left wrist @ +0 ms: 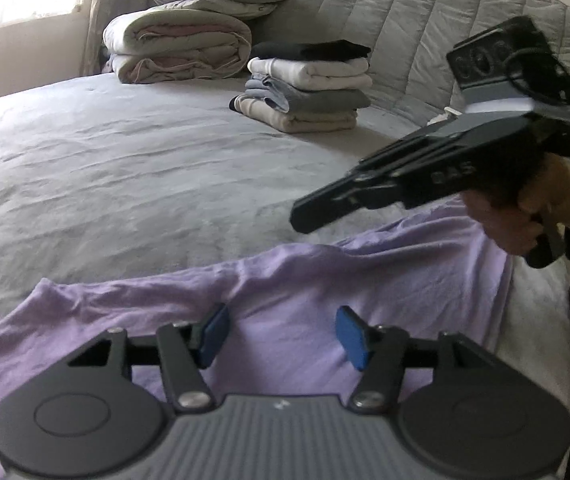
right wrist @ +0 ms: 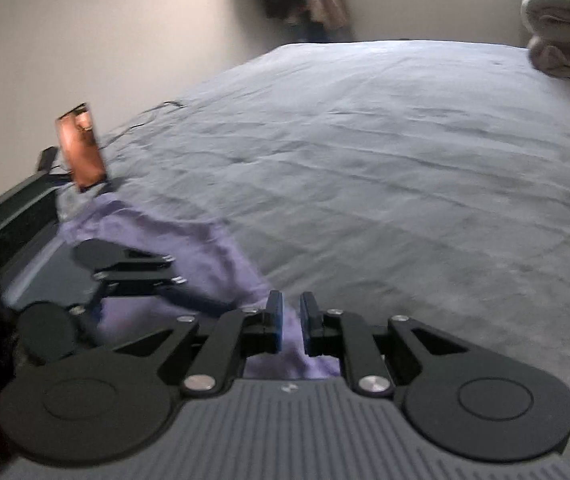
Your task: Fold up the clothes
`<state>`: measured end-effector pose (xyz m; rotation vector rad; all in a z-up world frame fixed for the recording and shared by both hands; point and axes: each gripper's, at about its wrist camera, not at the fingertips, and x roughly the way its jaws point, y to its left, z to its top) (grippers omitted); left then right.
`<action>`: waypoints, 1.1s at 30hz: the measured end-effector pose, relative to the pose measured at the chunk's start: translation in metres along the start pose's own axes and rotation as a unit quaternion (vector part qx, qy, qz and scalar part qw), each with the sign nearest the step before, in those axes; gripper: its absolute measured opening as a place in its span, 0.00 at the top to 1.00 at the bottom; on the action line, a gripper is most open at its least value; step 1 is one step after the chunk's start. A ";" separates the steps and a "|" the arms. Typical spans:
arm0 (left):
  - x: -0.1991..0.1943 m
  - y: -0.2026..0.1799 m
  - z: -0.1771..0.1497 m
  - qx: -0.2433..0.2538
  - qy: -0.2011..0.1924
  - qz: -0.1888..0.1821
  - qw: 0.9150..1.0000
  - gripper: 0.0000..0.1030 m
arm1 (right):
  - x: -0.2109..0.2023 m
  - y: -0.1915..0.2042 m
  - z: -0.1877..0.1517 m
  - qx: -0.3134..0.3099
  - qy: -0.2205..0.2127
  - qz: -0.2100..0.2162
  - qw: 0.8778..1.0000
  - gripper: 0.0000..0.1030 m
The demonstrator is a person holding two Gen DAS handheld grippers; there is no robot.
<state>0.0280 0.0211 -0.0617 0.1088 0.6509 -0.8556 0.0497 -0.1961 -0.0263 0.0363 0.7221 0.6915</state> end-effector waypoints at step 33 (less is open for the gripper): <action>-0.001 0.076 -0.011 -0.399 0.002 -0.027 0.916 0.99 | 0.015 0.003 0.006 0.054 0.054 0.065 0.995 0.82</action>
